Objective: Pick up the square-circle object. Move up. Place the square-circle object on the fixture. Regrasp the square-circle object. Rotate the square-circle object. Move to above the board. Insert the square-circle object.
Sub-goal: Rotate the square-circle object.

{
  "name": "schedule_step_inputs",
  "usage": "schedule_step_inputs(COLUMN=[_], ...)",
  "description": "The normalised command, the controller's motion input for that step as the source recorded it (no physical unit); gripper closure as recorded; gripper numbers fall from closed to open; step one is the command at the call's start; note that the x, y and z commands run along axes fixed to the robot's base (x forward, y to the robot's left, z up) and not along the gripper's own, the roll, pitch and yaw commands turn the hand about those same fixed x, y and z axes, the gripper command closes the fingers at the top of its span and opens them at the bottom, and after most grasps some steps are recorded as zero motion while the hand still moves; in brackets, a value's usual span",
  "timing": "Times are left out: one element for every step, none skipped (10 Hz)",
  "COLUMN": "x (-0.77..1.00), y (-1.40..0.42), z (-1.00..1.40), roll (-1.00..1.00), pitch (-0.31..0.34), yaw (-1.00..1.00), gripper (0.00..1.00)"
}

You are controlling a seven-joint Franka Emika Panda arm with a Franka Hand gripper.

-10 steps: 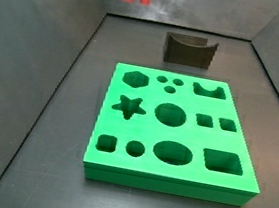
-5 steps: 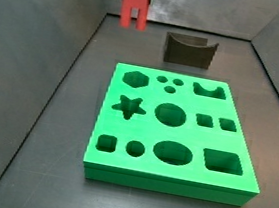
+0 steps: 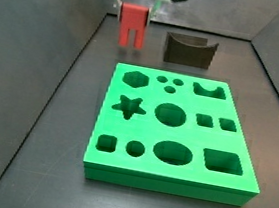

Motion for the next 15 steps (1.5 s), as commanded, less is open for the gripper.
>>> schedule_step_inputs(x=[0.02,0.02,0.02,0.00,0.00,0.00,0.00,0.00,-0.02,-0.04,-0.03,-0.02,-0.02,-0.01,0.00], y=[0.03,0.03,0.03,0.03,0.03,0.03,0.00,0.00,0.00,0.00,0.00,0.00,0.00,0.00,0.08], z=[-0.40,-0.20,-0.20,-0.20,-0.20,-0.20,0.00,1.00,1.00,0.99,0.84,0.68,0.45,0.27,0.00], roll=[-0.18,-0.18,-0.18,-0.18,-0.18,-0.18,0.02,0.02,0.01,0.01,0.01,0.00,0.00,0.00,0.00], pitch=[-0.059,-0.045,-0.045,-0.029,-0.029,-0.029,-0.030,-0.032,-0.015,0.019,0.038,0.052,0.058,0.062,0.005], yaw=[-0.05,-0.05,-0.05,-0.05,-0.05,-0.05,-0.05,-0.03,-0.03,-0.03,-0.03,-0.03,-0.03,-0.03,1.00], gripper=[1.00,1.00,1.00,1.00,1.00,1.00,0.00,0.00,0.00,0.00,0.00,0.00,0.00,0.00,0.00])
